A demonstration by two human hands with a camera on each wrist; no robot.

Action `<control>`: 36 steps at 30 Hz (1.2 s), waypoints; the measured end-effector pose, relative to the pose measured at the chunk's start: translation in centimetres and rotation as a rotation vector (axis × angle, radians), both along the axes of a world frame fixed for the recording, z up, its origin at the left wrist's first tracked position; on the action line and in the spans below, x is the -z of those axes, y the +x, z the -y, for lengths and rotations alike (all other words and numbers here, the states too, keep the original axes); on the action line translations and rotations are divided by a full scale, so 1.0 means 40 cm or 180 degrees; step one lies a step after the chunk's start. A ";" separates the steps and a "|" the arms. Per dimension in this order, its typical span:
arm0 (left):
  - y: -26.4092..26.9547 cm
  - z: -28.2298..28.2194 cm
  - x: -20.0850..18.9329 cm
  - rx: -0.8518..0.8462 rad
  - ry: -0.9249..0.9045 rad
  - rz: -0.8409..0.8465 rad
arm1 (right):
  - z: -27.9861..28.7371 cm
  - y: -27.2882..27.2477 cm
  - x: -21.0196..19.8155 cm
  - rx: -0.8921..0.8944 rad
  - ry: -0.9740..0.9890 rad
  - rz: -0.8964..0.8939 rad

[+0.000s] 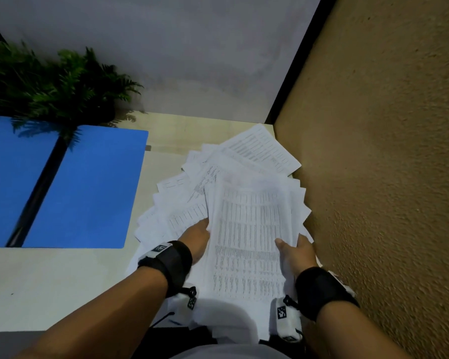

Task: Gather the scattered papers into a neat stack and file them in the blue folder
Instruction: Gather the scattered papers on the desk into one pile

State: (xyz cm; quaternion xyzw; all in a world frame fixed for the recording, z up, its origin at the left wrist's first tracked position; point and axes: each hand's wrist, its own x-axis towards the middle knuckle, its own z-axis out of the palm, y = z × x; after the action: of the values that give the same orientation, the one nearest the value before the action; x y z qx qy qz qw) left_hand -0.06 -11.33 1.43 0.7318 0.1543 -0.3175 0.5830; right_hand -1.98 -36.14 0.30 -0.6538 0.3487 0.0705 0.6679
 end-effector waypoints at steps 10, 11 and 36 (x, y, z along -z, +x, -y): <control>-0.049 -0.033 -0.035 -0.1390 0.0274 0.0129 | -0.086 0.040 -0.100 -0.0596 0.0110 0.0561; -0.053 -0.058 -0.033 -0.1637 0.0349 0.0098 | -0.084 0.046 -0.101 -0.0592 -0.0045 0.0581; -0.093 -0.131 0.056 -0.2562 0.0035 -0.0091 | -0.052 0.028 0.039 -0.1094 -0.0943 -0.0255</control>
State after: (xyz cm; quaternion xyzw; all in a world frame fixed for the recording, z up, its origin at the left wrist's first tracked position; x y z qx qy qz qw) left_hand -3.79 -6.07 -0.81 0.6115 0.4384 -0.0731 0.6546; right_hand -0.85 -34.07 -1.27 -0.7911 0.2649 0.1572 0.5284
